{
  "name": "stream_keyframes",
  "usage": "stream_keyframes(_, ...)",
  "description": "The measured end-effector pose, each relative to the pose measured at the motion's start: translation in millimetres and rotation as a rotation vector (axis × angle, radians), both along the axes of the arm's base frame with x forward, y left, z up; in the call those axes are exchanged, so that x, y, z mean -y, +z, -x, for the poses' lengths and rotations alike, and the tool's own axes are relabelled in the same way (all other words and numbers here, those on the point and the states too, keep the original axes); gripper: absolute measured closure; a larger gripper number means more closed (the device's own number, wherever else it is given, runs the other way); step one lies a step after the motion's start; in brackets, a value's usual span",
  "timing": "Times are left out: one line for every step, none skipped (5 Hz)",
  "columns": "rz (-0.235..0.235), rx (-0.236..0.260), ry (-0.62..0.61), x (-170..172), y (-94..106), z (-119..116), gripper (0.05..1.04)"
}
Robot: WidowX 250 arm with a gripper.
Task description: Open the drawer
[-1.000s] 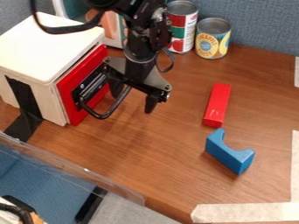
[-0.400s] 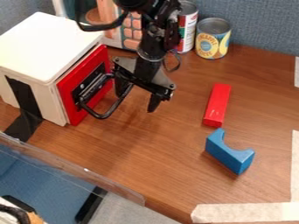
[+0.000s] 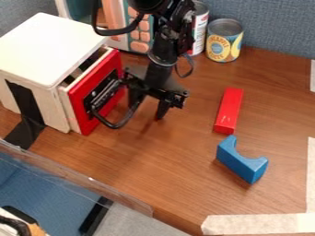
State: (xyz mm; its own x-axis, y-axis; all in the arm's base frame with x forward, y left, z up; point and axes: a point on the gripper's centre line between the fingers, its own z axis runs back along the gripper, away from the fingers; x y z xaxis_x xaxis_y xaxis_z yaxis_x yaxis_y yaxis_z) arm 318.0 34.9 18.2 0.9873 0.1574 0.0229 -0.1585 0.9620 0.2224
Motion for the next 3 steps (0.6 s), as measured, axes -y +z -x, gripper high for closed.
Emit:
stream_keyframes(0.039, -0.051, 0.027, 3.7, -2.8, 10.9, 0.729)
stream_keyframes(0.091, -0.073, 0.021, 12.4, -1.9, 15.9, 0.902)
stream_keyframes(0.150, -0.086, 0.022, 22.2, 3.8, 11.7, 0.931)
